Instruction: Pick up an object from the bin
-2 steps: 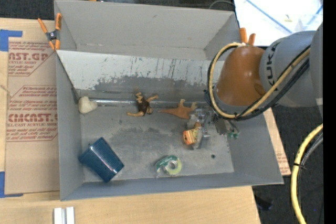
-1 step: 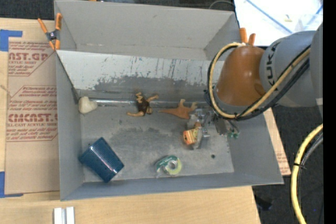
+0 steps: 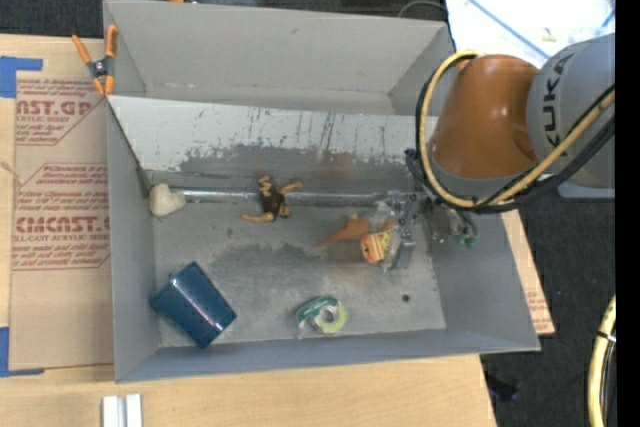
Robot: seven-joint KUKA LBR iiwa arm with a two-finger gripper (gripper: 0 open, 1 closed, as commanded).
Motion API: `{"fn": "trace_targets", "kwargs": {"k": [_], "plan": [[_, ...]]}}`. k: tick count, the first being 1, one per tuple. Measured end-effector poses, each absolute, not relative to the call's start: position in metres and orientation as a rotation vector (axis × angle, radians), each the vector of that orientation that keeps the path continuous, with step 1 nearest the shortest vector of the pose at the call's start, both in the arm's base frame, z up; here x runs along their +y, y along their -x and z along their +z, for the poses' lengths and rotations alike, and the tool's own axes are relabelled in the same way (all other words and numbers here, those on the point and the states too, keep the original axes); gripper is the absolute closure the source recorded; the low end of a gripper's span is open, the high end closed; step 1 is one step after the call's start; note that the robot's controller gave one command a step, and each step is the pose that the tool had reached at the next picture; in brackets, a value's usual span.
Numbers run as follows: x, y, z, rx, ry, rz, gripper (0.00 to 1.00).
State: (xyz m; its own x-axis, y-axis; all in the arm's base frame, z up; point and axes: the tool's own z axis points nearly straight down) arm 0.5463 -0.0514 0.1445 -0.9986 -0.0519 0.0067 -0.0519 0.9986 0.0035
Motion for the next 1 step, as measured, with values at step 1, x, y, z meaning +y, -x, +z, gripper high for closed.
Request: {"fn": "trace_targets", "kwargs": {"k": [1], "plan": [[-0.026,-0.5453,0.2212,-3.13,0.047,-0.006,1.0]]}}
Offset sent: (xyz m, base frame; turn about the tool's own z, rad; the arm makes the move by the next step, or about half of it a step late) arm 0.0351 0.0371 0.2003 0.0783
